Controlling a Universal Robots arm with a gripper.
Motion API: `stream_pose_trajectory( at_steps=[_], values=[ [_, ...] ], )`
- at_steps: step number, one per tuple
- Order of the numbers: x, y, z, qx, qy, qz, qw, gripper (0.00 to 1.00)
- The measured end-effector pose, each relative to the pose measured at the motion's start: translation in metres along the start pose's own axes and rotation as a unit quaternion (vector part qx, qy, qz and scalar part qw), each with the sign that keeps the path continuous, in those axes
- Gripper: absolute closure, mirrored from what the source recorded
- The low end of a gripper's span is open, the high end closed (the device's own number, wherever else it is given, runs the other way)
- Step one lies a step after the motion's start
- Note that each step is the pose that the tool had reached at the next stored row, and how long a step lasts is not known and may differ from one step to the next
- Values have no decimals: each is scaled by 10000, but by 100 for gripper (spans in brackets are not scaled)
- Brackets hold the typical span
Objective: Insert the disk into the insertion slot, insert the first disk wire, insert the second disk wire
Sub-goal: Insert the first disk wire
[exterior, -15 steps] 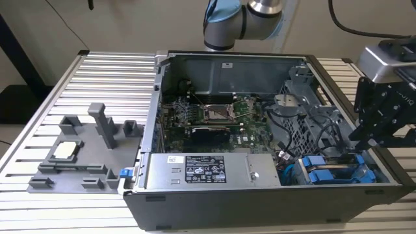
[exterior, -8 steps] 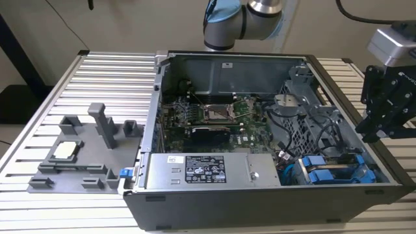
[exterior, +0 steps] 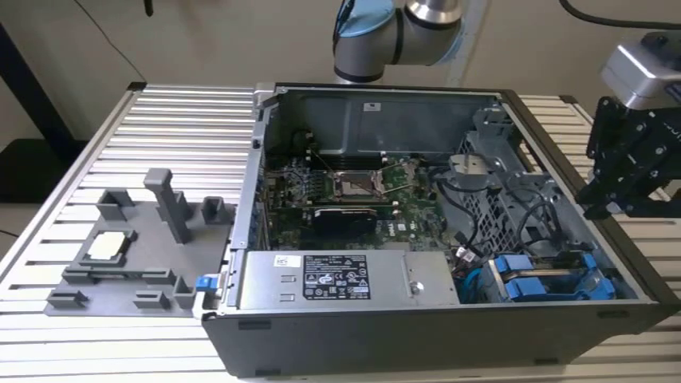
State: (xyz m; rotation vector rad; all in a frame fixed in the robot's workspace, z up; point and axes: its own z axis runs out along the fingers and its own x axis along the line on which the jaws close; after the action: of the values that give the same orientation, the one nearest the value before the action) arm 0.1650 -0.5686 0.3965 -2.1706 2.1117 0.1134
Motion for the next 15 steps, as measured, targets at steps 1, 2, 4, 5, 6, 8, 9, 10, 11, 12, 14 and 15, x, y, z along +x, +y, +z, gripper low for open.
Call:
stream_pose_trajectory(
  at_steps=[1, 2, 4, 5, 6, 8, 9, 10, 11, 12, 14, 15],
  values=[
    [0, 0, 0, 3, -92, 2, 10000, 73],
    [0, 0, 1, 5, -186, 4, 9998, 73],
    [-5, 5, 4, 10, -353, 8, 9994, 73],
    [-22, 10, 12, 10, -368, 8, 9993, 73],
    [-40, 12, 13, 8, -367, -5, 9993, 73],
    [-72, 25, 23, 5, -370, -36, 9993, 73],
    [-94, 34, 28, 6, -369, -47, 9993, 73],
    [-115, 46, 36, 9, -370, -57, 9993, 73],
    [-138, 60, 43, 14, -370, -66, 9993, 73],
    [-160, 76, 50, 19, -370, -73, 9993, 73],
    [-199, 115, 65, 30, -369, -85, 9993, 73],
    [-216, 137, 73, 34, -369, -88, 9993, 73]
  ],
)
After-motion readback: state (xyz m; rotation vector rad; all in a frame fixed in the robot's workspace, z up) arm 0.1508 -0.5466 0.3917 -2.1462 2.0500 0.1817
